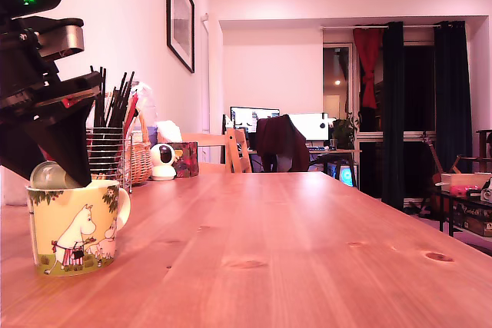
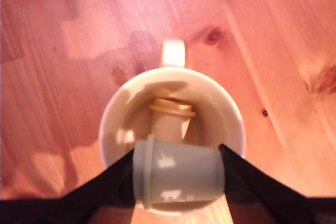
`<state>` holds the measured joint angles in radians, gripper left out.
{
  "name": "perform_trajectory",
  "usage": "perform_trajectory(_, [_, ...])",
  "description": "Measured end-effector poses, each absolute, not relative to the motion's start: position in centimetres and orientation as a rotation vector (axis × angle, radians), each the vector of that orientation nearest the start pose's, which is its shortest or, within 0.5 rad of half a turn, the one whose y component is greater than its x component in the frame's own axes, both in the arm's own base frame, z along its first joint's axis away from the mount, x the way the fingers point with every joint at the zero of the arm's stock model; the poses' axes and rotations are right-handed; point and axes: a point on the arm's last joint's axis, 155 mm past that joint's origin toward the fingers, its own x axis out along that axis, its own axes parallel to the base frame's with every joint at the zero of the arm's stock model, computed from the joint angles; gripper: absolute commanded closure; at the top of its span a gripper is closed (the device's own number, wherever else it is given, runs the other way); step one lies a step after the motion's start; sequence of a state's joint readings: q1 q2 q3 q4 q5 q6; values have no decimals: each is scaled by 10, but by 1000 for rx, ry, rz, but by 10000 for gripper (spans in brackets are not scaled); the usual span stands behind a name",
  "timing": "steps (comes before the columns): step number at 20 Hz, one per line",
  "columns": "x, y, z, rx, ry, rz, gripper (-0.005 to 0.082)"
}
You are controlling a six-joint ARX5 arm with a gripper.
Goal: Pick the coffee capsule and then drop it inside the coffee cup in front of you
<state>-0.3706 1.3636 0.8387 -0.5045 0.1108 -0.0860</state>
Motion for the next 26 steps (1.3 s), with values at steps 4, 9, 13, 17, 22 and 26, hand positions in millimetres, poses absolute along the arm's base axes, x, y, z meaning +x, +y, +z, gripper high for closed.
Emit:
perform_trajectory(4, [307,-141,76,58,1047,-393,589])
perform_trajectory(9, [307,-141,76,66,1045,-397,589])
perform_trajectory(13, [308,-140,76,71,1042,-393,510])
perform_trajectory(17, [308,-140,78,68,1042,-391,-25])
perform_trajectory(22, [316,-145,88,55,1010,-400,-24])
perform_trajectory(26, [314,-145,88,58,1014,-403,-23])
